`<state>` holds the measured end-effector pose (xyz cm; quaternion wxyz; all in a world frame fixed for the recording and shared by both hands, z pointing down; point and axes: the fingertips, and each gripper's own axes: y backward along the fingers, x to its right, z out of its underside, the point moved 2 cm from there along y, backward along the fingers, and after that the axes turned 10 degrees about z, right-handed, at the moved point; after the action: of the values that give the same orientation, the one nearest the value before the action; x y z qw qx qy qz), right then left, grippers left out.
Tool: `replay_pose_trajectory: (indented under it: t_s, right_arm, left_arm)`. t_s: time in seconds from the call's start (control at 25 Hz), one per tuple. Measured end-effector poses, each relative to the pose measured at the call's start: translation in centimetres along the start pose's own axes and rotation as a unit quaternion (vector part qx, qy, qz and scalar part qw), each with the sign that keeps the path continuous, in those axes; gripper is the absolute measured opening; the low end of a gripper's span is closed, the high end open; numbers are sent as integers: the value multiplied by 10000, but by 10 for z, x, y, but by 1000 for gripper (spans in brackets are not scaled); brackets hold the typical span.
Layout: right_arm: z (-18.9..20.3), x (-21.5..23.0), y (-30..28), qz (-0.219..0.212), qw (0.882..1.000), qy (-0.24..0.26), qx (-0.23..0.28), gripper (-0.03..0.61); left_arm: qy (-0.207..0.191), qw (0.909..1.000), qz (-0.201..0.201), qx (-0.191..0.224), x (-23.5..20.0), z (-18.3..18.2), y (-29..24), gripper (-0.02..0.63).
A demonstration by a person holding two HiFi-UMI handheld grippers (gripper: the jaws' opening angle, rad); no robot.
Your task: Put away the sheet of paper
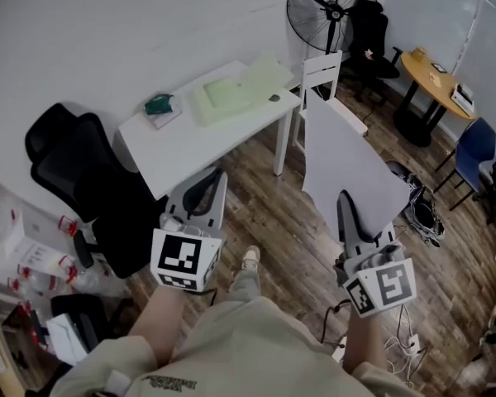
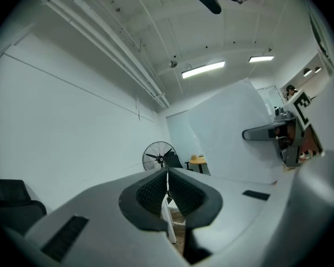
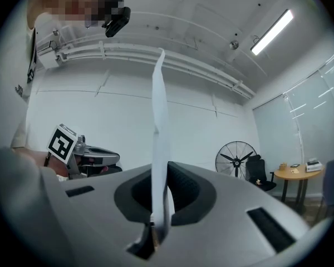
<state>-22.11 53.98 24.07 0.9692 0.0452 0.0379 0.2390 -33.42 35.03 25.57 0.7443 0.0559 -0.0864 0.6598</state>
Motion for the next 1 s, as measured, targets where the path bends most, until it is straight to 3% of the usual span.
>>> replay_pose_trajectory:
  t_s: [0.52, 1.0]
  right_arm:
    - [26, 24, -72, -117, 9998, -48, -122, 23]
    - [45, 64, -212, -40, 9995, -64, -311, 23]
  left_arm:
    - [74, 9999, 47, -62, -34, 21, -61, 25]
    - [247, 9995, 15, -188, -127, 43, -165, 26]
